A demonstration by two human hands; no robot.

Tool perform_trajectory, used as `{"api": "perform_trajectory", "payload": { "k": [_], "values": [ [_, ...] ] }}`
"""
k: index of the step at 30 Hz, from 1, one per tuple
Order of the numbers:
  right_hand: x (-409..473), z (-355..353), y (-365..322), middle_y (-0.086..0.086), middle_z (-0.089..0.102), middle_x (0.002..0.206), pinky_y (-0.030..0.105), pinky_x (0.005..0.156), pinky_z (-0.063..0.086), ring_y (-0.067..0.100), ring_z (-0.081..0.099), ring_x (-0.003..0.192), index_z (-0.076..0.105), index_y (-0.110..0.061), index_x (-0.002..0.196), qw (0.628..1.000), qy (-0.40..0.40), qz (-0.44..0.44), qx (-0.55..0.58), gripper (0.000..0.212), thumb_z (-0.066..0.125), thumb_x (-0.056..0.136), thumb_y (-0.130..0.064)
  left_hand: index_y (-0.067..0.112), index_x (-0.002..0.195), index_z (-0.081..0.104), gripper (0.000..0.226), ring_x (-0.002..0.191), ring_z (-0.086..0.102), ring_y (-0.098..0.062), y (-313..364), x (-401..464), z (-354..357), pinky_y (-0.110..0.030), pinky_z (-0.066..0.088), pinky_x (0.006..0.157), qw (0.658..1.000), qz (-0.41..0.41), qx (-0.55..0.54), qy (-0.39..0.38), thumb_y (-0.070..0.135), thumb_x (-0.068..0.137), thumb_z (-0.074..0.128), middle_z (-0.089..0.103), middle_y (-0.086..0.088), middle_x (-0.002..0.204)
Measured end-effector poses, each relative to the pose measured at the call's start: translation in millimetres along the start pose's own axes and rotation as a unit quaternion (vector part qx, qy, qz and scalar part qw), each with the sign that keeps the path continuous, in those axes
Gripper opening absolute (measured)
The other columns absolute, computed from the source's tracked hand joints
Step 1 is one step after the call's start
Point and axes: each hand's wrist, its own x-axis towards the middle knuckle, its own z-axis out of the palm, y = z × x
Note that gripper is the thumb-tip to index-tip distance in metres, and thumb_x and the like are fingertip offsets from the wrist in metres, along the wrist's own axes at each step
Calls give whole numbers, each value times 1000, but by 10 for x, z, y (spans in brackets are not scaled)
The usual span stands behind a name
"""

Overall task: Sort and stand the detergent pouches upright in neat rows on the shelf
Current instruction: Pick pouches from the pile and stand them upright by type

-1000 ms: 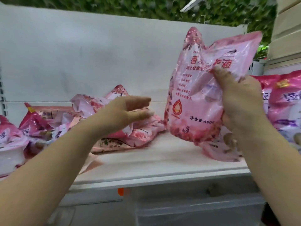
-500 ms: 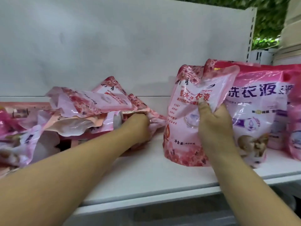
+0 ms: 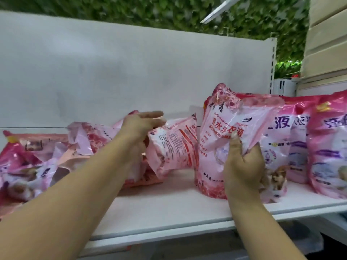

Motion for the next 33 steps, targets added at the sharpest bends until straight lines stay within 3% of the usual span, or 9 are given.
{"api": "perform_trajectory", "payload": {
  "k": [9, 15, 18, 21, 23, 26, 28, 30, 33],
  "values": [
    [-11, 17, -92, -17, 51, 74, 0, 50, 38, -15, 50, 58, 50, -21, 91, 997, -57, 43, 13, 11, 41, 96, -25, 15, 81, 65, 19, 49, 62, -8, 1224, -155, -398, -20, 52, 54, 965, 233, 83, 92, -4, 79, 64, 65, 2, 51],
    [-15, 45, -89, -4, 54, 72, 18, 52, 34, 4, 49, 63, 54, -9, 102, 995, -81, 55, 18, 26, 40, 95, -29, 25, 97, 68, 21, 31, 46, 1, 1510, -15, -752, -10, 37, 33, 851, 320, 369, 194, 10, 82, 66, 63, 4, 70],
    [-24, 68, -110, 0, 56, 74, 23, 52, 36, 10, 53, 65, 55, -8, 105, 994, -87, 55, 23, 30, 40, 95, -31, 20, 109, 67, 24, 43, 51, 1, 1382, 138, -901, -11, 39, 37, 837, 244, 468, 146, 15, 86, 63, 65, -2, 84],
    [-20, 91, -105, -6, 54, 76, 20, 54, 34, 5, 51, 68, 53, -7, 112, 994, -92, 54, 23, 31, 40, 95, -29, 9, 112, 64, 35, 96, 57, -20, 914, 291, -1027, -21, 39, 78, 870, 68, 481, 85, 35, 91, 53, 63, -11, 113],
    [-28, 80, -100, -7, 54, 77, 18, 55, 35, 3, 51, 69, 53, -7, 113, 993, -99, 56, 31, 32, 41, 94, -29, 6, 99, 63, 38, 118, 48, -21, 638, 341, -1163, -20, 33, 89, 917, 18, 394, 65, 36, 96, 40, 62, -12, 106],
    [-27, 75, -107, -6, 57, 80, 18, 57, 39, 4, 54, 72, 54, -9, 112, 991, -109, 61, 44, 30, 44, 92, -30, 2, 71, 60, 56, 112, 48, -15, 469, 411, -1331, -3, 32, 80, 929, 39, 365, 56, 38, 100, 28, 57, -7, 76],
    [-17, 87, -113, -7, 60, 83, 20, 61, 46, 2, 56, 74, 55, -15, 107, 990, -118, 61, 49, 25, 52, 88, -31, 5, 65, 64, 80, 116, 49, -21, 482, 492, -1406, -21, 31, 98, 892, 31, 449, 45, 68, 89, 20, 62, -13, 81],
    [1, 101, -94, -11, 63, 89, 19, 70, 48, -4, 57, 80, 56, -17, 105, 989, -130, 48, 53, 24, 60, 83, -26, 22, 120, 60, 83, 132, 35, -31, 492, 516, -1377, -38, 24, 109, 785, 55, 608, 104, 78, 78, 16, 50, -19, 130],
    [12, 129, -49, -13, 62, 98, 15, 77, 43, -3, 57, 88, 55, -19, 110, 990, -135, 21, 41, 26, 62, 85, -17, 23, 145, 25, 75, 141, 16, -21, 454, 143, -868, -30, 9, 113, 658, 276, 691, 115, 67, 85, 22, 23, -7, 153]
  ]
}}
